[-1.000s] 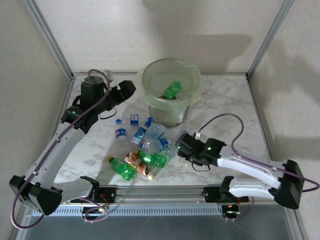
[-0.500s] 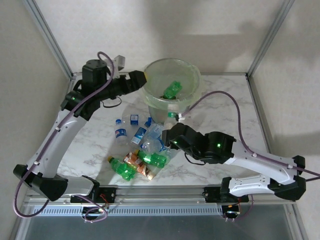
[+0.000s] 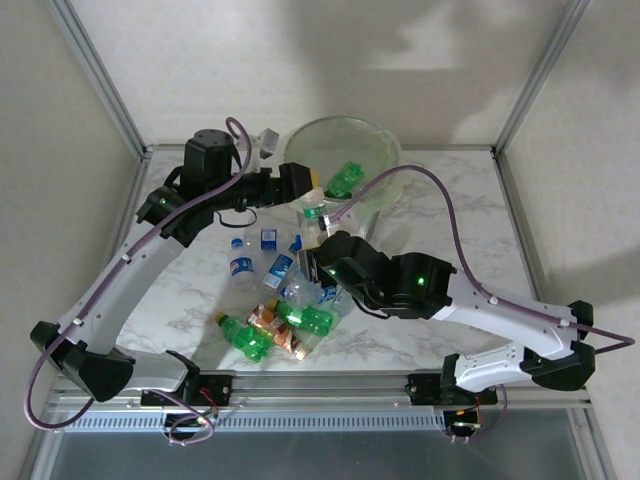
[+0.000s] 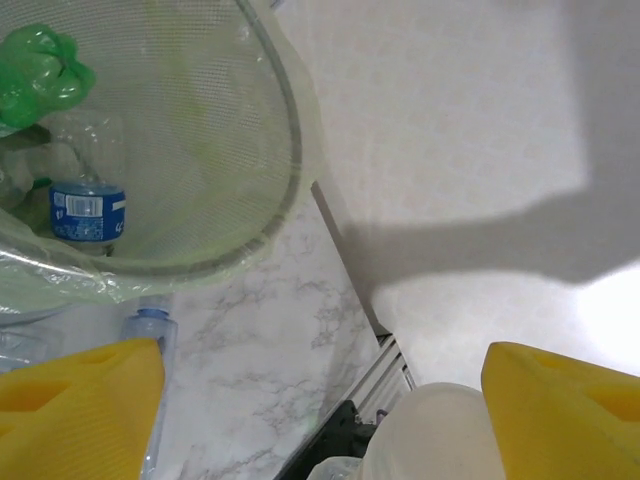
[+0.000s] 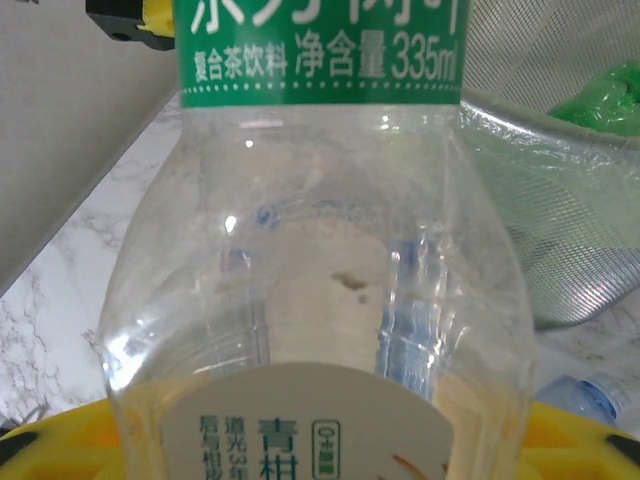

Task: Put the plastic bottles in the bin

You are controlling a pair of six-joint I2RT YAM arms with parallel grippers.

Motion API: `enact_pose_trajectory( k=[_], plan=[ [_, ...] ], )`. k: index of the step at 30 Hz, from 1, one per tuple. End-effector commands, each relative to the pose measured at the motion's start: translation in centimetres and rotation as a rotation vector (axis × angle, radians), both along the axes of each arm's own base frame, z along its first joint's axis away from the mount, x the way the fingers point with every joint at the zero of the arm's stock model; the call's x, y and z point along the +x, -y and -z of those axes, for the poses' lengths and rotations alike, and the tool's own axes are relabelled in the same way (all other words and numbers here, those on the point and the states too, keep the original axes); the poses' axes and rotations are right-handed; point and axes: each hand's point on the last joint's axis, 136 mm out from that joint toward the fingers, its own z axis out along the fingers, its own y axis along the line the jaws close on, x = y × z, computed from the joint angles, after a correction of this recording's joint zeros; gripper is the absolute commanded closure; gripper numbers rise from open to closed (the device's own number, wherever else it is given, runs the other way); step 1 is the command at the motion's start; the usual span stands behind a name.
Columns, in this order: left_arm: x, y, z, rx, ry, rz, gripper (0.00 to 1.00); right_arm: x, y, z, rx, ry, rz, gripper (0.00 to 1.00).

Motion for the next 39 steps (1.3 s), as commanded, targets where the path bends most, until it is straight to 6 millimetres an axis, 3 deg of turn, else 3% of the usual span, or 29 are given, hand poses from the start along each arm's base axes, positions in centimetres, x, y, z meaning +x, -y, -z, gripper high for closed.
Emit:
enact_pose_trajectory(
  k=[1, 7, 15, 23, 32, 37, 39],
  plan=[
    [-2.5, 1.2, -1.8, -0.077, 0.039, 0.113, 0.17, 1.0, -0.8, -2.7, 0.076, 0.049, -0.008, 0.45],
    [-3.5, 1.0, -3.3, -0.107, 0.085, 0.132, 0.15, 1.3, -0.8, -2.6, 0.089, 0.042, -0.008, 0.45],
    [-3.6, 1.2, -2.2, -0.117, 0.058, 0.136, 0.23, 1.1, -0.8, -3.5, 0.13, 0.044, -0.016, 0.44],
    [-3.7, 1.6, -1.5, -0.116, 0.04, 0.134, 0.21, 0.7, -1.3, -3.8, 0.141, 0.047, -0.039, 0.45],
    [-3.4, 2.4, -1.9, -0.152, 0.039, 0.138, 0.51, 0.5, -1.5, -3.9, 0.152, 0.051, -0.037, 0.45],
    [-2.8, 2.6, -2.9, -0.178, 0.058, 0.125, 0.6, 0.6, -0.5, -4.4, 0.164, 0.059, -0.013, 0.43],
    [-1.9, 2.5, -3.3, -0.184, 0.067, 0.088, 0.65, 0.7, 0.4, -4.5, 0.161, 0.062, 0.014, 0.37]
  ],
)
